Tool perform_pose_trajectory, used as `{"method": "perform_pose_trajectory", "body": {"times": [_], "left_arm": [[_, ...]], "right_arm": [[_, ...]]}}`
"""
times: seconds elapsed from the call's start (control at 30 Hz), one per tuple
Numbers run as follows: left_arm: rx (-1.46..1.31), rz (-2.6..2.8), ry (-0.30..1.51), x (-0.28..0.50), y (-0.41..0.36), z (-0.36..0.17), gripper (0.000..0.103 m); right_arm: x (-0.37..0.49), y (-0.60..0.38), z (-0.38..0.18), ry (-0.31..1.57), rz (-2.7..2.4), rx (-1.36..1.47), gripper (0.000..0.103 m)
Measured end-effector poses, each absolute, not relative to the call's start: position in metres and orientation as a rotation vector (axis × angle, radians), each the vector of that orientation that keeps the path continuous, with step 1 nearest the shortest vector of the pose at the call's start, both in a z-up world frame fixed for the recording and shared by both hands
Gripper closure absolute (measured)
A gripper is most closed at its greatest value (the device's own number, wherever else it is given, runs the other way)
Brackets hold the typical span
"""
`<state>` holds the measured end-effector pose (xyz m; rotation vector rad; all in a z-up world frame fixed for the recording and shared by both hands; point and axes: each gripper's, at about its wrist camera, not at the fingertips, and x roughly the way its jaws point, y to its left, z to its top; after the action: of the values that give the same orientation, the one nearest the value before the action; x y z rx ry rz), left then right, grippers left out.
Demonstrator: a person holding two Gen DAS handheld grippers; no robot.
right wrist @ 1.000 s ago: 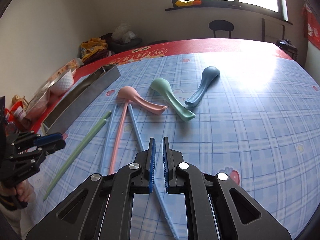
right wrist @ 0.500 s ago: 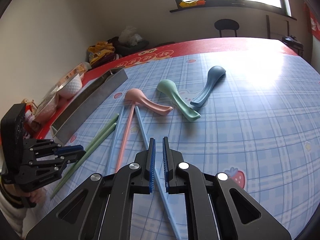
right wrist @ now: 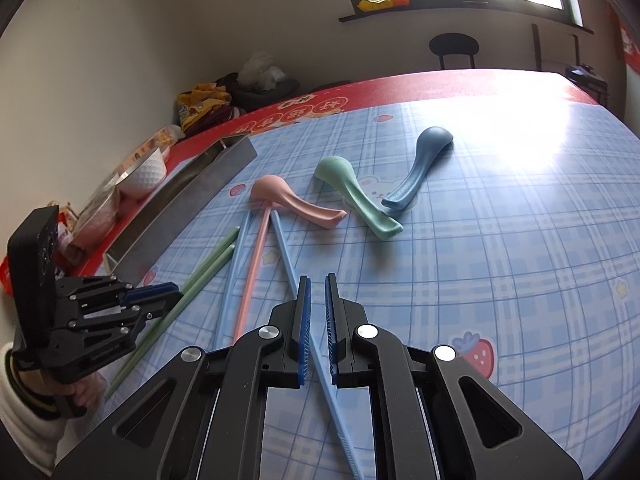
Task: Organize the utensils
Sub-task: 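Lift the green chopstick with the left gripper while the right gripper grasps the blue chopstick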
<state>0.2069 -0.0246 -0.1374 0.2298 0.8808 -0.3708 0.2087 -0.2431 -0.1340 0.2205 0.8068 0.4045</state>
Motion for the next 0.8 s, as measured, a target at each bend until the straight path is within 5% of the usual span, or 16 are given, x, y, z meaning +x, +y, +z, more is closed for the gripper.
{"method": "perform_pose_trajectory", "body": {"times": [0.8], "left_arm": [[0.081, -0.309, 0.756, 0.196, 0.005, -0.121, 0.097]], "right_arm": [[0.214, -0.238, -0.138, 0.837, 0.384, 0.200, 0.095]]}}
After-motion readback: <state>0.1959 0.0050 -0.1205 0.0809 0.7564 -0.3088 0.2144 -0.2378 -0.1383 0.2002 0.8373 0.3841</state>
